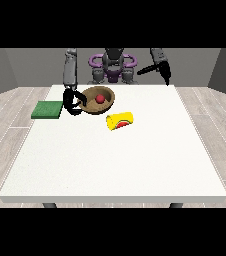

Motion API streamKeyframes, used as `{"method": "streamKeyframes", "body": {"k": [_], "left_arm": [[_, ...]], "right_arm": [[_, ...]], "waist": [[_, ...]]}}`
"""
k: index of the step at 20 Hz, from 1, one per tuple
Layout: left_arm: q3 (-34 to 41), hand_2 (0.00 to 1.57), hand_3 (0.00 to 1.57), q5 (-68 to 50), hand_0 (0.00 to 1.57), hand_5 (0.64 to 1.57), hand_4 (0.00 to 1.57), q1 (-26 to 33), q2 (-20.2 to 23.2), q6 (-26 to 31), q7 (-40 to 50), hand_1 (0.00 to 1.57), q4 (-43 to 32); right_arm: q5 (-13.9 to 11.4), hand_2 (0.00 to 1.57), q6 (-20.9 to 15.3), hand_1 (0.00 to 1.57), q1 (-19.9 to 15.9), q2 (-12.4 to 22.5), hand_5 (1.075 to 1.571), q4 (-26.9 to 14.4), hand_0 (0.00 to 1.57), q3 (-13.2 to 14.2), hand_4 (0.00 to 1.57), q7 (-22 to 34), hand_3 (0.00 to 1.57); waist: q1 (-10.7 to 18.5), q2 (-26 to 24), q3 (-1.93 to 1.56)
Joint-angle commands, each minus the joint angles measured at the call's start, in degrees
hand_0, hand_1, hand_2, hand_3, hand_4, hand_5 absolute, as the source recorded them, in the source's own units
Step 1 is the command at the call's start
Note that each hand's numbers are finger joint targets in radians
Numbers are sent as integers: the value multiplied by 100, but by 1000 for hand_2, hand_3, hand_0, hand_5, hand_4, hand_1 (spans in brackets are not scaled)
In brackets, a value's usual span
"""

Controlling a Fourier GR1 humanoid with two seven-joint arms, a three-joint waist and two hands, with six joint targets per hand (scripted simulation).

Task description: Pick the cup and pour the ball into the bowl, then pick the bowl and place it on the pad

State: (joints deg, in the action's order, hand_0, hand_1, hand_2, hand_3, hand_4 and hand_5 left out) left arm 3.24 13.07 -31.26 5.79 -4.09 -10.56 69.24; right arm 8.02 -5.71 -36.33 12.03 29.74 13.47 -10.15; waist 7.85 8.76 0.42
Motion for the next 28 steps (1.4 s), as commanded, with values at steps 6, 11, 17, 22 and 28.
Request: {"method": "streamKeyframes", "body": {"k": [6,11,17,22,28], "left_arm": [[654,0,0,-332,0,1570,0,122,390,24,-374,0,-640],[441,0,0,-138,0,1570,0,378,260,-145,-365,0,-438],[578,0,0,-161,0,1566,0,486,260,-350,-924,0,-598],[369,0,0,-53,0,1565,0,304,125,-447,-1133,0,-409],[90,0,0,340,0,1564,0,-308,-283,-1160,-881,0,10]], "right_arm": [[100,1571,274,1571,-627,316,1553,381,1571,-143,1048,1624,1571],[304,1571,800,1571,-298,902,1565,412,1571,117,1062,1431,1571],[573,1571,1496,1571,-9,1423,1560,470,1571,377,1062,1216,1571],[997,1571,1919,1571,-216,2134,1563,216,1571,923,1074,1277,1571],[942,1571,2186,1571,-295,2331,1563,-88,1571,1014,1031,479,1442]], "waist": [[-646,-345,-38],[-662,-258,-42],[-862,103,-42],[-571,585,-47],[-634,1460,-50]]}}
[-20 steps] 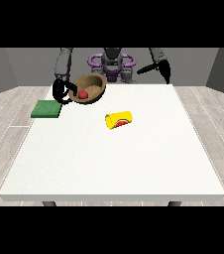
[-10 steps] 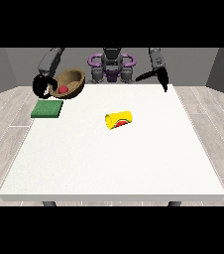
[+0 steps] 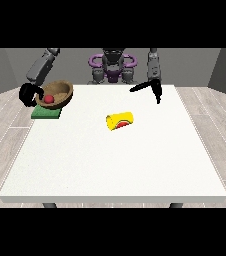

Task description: Pick the cup and pour the ball into the bowl, then pick the bowl and place it on the pad

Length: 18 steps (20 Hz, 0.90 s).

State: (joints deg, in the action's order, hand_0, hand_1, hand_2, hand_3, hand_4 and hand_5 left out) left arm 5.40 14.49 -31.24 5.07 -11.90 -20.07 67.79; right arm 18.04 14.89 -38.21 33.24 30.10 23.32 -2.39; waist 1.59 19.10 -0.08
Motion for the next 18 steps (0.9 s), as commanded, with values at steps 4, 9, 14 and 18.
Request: {"method": "streamKeyframes", "body": {"k": [4,9,14,18], "left_arm": [[-333,0,0,257,0,1563,0,-10,2,-79,222,0,951],[-490,0,0,332,0,1563,0,182,-18,-91,463,0,1692],[-704,0,0,561,0,1563,0,235,-113,-178,1080,0,2254],[-446,0,0,151,0,1565,0,408,124,199,927,0,2256]], "right_arm": [[-95,1571,360,1571,4,786,1569,-515,1571,250,1024,-872,351],[-110,1571,503,1571,-116,1090,1569,-862,1571,374,1037,-1232,0],[-363,1571,490,1571,-227,1252,1571,-997,1571,196,1031,-1312,436],[35,1571,790,1571,-279,1421,1569,-1244,1571,530,836,-923,0]], "waist": [[270,714,-4],[312,1090,-6],[198,1014,-5],[185,863,0]]}}
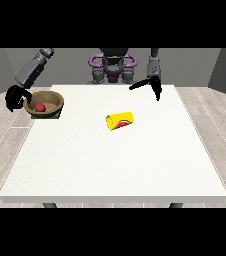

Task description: Pick the cup and pour the ball into the bowl, then pick the bowl and place it on the pad

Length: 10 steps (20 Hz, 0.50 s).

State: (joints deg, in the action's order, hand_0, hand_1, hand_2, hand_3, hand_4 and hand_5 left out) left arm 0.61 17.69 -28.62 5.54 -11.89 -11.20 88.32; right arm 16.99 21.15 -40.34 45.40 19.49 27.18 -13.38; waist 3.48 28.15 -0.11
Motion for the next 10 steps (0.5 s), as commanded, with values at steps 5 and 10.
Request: {"method": "streamKeyframes", "body": {"k": [5,10], "left_arm": [[79,0,0,-187,0,1566,0,327,37,163,103,0,189],[175,0,0,-239,0,1566,0,45,101,238,328,0,163]], "right_arm": [[146,1571,315,1571,30,229,1570,-293,1571,81,739,544,489],[-163,1571,73,1571,47,-17,1570,-107,1571,-230,711,322,927]], "waist": [[-55,-339,6],[-66,-315,7]]}}
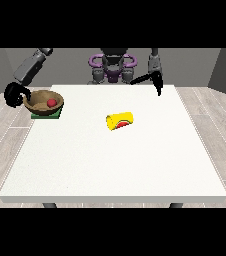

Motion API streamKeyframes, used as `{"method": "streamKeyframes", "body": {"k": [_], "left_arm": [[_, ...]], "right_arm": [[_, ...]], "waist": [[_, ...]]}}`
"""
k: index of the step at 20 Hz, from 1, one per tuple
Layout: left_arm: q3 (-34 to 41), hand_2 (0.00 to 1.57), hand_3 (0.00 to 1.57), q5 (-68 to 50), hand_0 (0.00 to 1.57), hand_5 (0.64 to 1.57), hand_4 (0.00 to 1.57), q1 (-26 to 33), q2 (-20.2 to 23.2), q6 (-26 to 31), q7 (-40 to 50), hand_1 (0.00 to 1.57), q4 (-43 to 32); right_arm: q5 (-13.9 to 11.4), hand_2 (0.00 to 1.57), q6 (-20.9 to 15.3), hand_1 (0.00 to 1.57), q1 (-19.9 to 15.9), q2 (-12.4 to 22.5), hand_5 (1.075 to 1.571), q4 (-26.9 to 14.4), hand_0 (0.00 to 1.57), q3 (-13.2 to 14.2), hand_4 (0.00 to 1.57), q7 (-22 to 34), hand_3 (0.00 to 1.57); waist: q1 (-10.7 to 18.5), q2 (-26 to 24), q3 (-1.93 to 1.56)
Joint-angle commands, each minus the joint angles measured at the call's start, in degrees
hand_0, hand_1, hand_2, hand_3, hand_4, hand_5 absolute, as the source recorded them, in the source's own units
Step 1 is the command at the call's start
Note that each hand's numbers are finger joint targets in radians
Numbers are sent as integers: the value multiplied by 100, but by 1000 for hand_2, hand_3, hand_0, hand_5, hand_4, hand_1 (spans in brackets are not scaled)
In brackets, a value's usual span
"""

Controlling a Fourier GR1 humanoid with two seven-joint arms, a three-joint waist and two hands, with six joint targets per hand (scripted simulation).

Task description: Pick the cup and pour the ball into the bowl, then pick the bowl and place it on the pad

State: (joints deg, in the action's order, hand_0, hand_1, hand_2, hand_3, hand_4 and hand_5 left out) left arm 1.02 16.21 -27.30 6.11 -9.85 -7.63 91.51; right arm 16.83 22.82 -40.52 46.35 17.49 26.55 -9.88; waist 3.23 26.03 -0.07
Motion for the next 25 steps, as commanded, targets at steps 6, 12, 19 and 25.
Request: {"method": "streamKeyframes", "body": {"k": [6,12,19,25], "left_arm": [[103,0,0,-147,0,1565,0,191,78,75,-291,0,224],[60,0,0,-146,0,1566,0,235,141,227,232,0,554],[55,0,0,-86,0,1568,0,209,99,117,354,0,1033],[-99,0,0,-47,0,1569,0,747,-220,-45,-27,0,393]], "right_arm": [[-259,1571,-317,1571,350,139,1535,-144,1571,-143,588,-126,1571],[-553,427,-866,0,153,561,1481,-104,0,-289,0,-3,334],[-436,326,-614,0,-240,786,1492,-103,0,-148,0,34,275],[-206,189,381,0,-365,1419,1503,19,0,-47,0,738,288]], "waist": [[-7,188,-1],[110,119,-1],[-28,444,-5],[-226,-428,11]]}}
